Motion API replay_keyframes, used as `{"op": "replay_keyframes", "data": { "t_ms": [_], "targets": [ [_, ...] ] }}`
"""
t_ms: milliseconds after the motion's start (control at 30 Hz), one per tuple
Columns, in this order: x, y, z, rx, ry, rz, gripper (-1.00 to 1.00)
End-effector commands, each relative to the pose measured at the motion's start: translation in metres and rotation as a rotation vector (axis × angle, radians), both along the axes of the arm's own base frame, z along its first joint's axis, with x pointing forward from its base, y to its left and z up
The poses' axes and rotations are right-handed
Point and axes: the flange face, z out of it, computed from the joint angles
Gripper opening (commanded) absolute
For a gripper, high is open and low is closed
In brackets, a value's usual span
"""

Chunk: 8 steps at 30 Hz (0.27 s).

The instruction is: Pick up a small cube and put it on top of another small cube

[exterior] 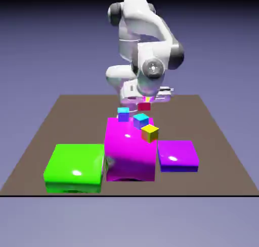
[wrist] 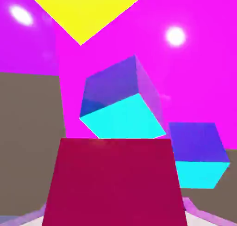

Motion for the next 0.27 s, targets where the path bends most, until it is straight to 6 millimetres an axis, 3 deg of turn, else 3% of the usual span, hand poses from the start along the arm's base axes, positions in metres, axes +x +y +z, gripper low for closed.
{"op": "replay_keyframes", "data": {
  "t_ms": [0, 133, 167, 233],
  "targets": [
    [-0.007, 0.009, -0.01, -0.001, 0.0, 0.023, -1.0],
    [-0.031, 0.007, -0.046, -0.001, 0.0, 0.023, -1.0],
    [-0.031, 0.007, -0.046, -0.001, 0.0, 0.023, 1.0],
    [-0.024, 0.007, -0.036, -0.001, 0.0, 0.023, 1.0]
  ]
}}
